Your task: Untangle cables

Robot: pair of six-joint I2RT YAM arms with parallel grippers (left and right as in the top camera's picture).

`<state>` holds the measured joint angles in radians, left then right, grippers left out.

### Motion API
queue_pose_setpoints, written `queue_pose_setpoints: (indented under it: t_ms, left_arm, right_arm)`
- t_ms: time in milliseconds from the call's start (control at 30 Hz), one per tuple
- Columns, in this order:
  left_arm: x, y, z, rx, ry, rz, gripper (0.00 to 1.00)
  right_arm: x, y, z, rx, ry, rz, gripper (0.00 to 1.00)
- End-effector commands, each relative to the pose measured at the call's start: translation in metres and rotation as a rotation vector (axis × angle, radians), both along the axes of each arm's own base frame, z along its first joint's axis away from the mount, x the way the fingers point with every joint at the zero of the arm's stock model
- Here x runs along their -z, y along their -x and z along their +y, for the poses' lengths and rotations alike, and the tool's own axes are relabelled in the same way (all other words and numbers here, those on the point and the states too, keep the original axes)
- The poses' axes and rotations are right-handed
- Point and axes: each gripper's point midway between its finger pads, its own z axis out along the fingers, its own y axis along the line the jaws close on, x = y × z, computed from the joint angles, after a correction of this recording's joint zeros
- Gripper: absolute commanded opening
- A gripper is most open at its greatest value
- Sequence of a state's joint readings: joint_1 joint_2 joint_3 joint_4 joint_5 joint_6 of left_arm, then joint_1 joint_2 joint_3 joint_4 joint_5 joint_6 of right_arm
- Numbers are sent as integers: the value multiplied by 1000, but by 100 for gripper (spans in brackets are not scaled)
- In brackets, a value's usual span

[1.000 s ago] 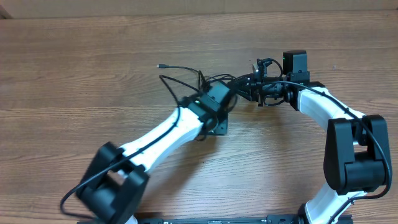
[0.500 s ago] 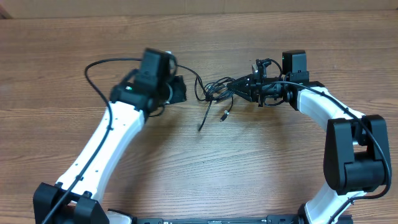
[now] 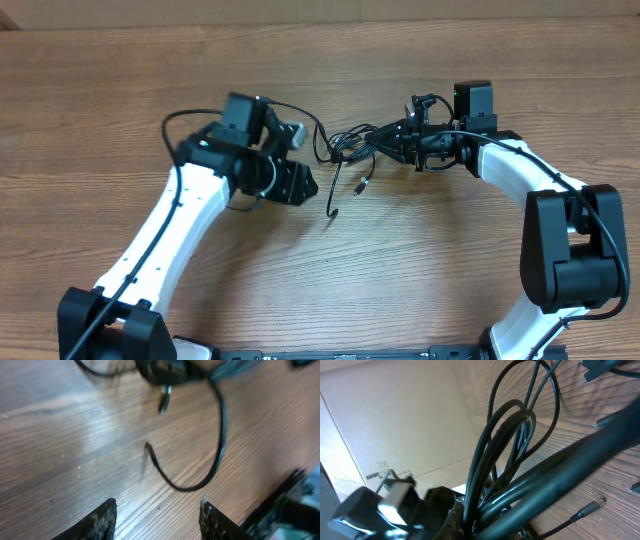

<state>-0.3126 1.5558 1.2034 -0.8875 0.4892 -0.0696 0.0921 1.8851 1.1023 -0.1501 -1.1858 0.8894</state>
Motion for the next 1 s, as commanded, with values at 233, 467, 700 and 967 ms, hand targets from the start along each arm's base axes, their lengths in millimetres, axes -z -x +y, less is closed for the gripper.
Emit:
queue_pose_setpoints:
  t_ms: [233, 467, 700, 967]
  left_arm:
    - [52, 27, -18, 200, 8, -55, 55]
    - [76, 21, -24, 108, 54, -90, 55]
    - [67, 30, -42, 182, 189, -100, 50]
    - [45, 36, -52, 225, 279, -121, 50]
  right_arm:
    - [-1, 0, -1, -1, 0, -14, 4]
    - [-1, 0, -1, -15, 8, -61, 4]
    - [0, -1, -1, -7, 12, -51, 4]
    - [0, -1, -1, 0, 9, -29, 4]
